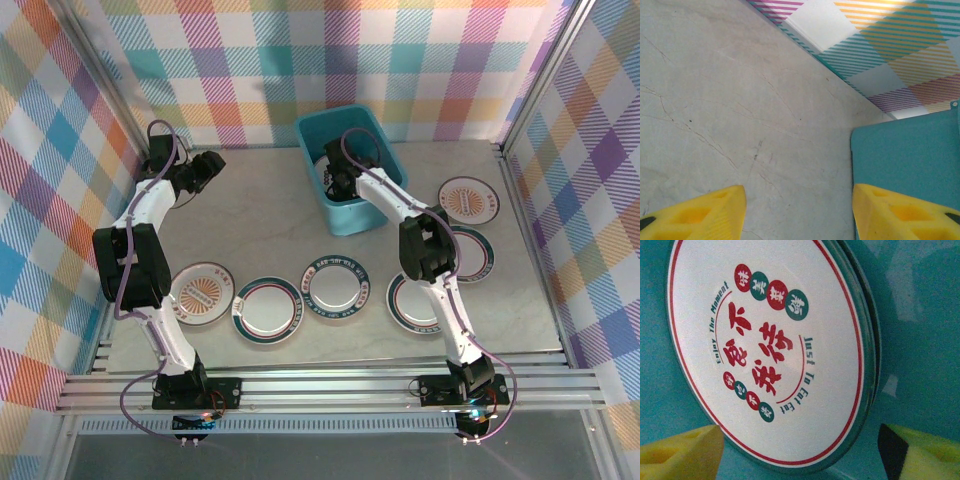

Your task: Place the plates into the plastic bin on the countertop

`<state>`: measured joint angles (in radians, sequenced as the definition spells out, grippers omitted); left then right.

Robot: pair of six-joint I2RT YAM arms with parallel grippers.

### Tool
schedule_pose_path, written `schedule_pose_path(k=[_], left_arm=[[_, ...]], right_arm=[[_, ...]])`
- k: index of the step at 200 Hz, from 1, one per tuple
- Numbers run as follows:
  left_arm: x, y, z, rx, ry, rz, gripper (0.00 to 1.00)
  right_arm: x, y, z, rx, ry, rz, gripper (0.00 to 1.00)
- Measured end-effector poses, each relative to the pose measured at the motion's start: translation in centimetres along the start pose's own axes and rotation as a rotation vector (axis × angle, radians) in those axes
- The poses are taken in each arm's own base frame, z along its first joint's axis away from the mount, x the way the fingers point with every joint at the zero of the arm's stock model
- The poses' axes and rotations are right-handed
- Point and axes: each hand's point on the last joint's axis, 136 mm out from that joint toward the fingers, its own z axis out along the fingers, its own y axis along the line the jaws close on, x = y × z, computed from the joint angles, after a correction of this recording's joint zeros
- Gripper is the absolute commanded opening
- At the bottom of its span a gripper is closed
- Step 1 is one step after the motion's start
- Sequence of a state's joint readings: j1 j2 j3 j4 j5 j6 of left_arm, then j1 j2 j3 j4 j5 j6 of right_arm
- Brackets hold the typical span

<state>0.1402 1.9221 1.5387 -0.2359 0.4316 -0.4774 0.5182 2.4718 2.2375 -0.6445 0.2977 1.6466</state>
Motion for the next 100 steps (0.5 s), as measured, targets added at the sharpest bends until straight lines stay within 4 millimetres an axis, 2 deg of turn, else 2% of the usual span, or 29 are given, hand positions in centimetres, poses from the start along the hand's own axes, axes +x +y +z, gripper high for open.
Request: schedule_pose_path(k=[20,23,68,100], left_arm=[[0.2,0.1,0.0,-0.002,0.003,-0.002,0.58],[0.2,0.1,-0.1,-0.003,0.003,-0.002,0.58],[0.4,0.2,-0.5,-0.017,0.006,0.013,0.58],[0.7,0.4,-1.6,-0.055,0.013,0.032,0.58]], right_arm=[[0.1,0.0,0.0,-0.002,0.004,-0.022,0.97],[0.0,0.0,0.0,-0.003,0.003,-0.024,1.0],[-0.2,-0.7,-0.5,0.004,0.002,-0.059,0.99],[-0.4,0.0,-1.9,-0.037,0.004,-0.11,0.99]])
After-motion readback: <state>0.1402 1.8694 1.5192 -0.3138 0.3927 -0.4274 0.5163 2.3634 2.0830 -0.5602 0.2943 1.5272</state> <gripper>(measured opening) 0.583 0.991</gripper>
